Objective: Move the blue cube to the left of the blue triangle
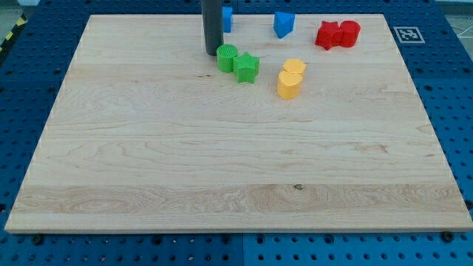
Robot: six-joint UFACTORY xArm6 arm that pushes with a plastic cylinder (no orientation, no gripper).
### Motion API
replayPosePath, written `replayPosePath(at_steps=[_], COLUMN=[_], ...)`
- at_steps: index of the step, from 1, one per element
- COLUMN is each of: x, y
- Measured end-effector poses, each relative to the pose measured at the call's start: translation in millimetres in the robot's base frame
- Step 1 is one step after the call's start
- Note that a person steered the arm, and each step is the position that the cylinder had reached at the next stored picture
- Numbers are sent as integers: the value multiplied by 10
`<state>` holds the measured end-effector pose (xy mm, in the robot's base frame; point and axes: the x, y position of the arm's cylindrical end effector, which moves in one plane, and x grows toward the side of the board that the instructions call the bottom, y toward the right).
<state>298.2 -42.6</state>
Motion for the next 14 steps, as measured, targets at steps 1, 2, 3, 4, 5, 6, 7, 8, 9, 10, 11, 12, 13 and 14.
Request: replayPosePath(at_steps=[1,2,3,4,5,6,7,8,9,10,11,12,13,14], x=[1,-59,-340,-728,-971,-972,-971,-970,-970,-970,-970,-971,-971,-971], y=[70,75,-167,-457,-560,-261,96,402,563,608,672,763,821,863])
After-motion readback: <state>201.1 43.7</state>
